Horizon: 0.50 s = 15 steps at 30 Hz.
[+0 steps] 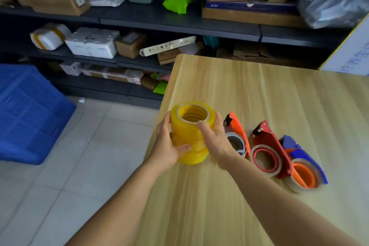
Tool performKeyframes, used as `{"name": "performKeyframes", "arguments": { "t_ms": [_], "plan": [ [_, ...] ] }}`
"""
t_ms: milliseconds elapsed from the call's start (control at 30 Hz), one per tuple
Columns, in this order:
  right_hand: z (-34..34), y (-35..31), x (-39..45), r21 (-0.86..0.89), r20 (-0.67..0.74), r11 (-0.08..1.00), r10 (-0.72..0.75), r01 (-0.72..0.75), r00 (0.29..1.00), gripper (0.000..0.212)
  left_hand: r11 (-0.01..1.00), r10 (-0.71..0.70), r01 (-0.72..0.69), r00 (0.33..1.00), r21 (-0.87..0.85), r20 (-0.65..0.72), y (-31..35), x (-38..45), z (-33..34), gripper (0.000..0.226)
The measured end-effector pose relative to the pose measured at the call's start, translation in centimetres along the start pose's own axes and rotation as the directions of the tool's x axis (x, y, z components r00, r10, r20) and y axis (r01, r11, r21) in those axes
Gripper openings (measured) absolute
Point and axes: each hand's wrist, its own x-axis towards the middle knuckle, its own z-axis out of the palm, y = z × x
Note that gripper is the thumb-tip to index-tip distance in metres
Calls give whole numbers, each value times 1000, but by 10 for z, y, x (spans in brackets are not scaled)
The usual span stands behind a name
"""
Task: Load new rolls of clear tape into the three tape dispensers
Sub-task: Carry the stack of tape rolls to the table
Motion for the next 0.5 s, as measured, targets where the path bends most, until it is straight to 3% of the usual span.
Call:
{"name": "performKeyframes", "arguments": {
  "t_ms": [200, 367, 500],
  "plan": [
    [13, -7, 35, -47, 19, 999, -7, 7, 1000, 78, 996, 34, -29, 998, 89, -53, -15, 40, -6, 117],
    [18, -2, 47, -13, 40, 1000, -21, 22, 999, 57, 981, 65, -58, 997, 183, -31, -33, 62, -10, 121],
    [20, 3, 52, 34, 39, 999, -41, 40, 998, 53, 964, 87, -80, 996, 253, -17, -42, 73, -9, 121]
  ]
}}
